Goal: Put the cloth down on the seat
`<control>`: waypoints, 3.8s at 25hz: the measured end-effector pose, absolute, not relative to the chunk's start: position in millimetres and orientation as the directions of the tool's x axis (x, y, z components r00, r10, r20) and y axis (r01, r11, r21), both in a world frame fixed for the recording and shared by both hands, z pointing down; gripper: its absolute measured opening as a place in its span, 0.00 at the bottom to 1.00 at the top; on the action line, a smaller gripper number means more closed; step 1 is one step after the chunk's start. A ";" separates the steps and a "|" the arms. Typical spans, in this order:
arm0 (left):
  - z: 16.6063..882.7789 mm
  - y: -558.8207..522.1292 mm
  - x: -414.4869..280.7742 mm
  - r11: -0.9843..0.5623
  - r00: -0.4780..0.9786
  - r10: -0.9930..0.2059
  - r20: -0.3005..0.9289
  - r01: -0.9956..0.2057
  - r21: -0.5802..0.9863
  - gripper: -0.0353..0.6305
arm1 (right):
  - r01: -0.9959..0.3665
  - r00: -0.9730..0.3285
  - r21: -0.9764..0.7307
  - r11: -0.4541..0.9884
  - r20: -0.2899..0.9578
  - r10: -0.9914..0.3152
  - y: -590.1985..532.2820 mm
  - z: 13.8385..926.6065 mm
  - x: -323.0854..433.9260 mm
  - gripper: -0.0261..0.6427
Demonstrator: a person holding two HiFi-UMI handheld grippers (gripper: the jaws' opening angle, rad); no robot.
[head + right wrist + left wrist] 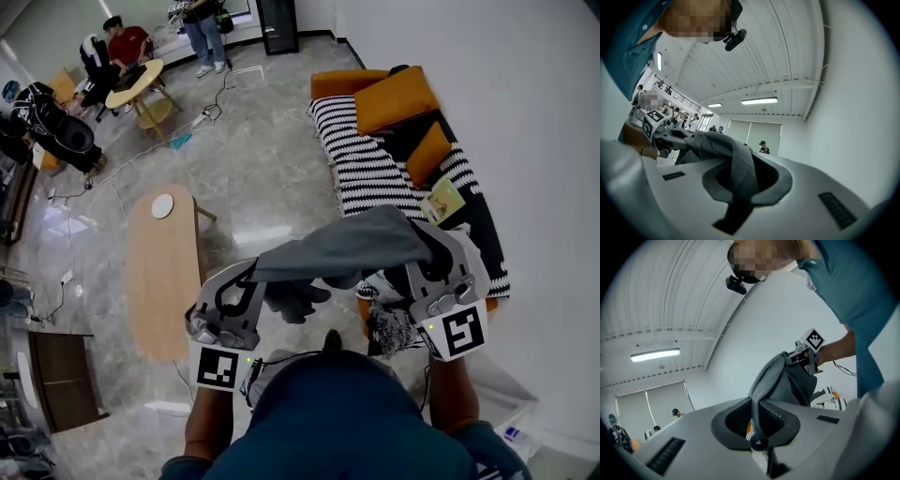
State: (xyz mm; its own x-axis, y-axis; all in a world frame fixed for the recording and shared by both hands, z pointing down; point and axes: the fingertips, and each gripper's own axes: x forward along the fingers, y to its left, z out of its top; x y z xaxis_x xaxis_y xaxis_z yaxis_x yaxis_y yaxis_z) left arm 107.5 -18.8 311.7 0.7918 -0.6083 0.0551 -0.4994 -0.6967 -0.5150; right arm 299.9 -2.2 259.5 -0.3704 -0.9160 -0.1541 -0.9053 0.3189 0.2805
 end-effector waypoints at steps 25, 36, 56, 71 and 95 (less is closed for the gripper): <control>329.1 -105.8 107.0 -0.821 0.915 -0.396 0.083 -0.312 -0.477 0.09 | -0.957 -0.133 0.269 0.106 -0.083 -0.988 -43.6 274.3 289.8 0.10; 337.0 -124.7 175.1 -0.849 0.939 -0.326 0.106 -0.242 -0.471 0.09 | -0.968 -0.060 0.247 0.042 -0.066 -0.996 -50.8 286.6 355.0 0.10; 355.5 -169.2 279.3 -0.873 0.949 -0.278 0.147 -0.186 -0.450 0.09 | -0.983 -0.021 0.184 0.013 -0.036 -0.999 -101.8 304.7 459.9 0.10; 351.7 -235.4 268.9 -0.894 0.983 -0.133 0.124 -0.065 -0.443 0.09 | -0.971 0.131 0.198 -0.136 -0.038 -0.991 -135.4 299.1 434.1 0.10; 351.6 -301.6 310.0 -0.891 0.984 -0.138 0.108 -0.076 -0.449 0.09 | -0.967 0.126 0.218 -0.131 -0.037 -0.991 -197.5 298.4 473.1 0.10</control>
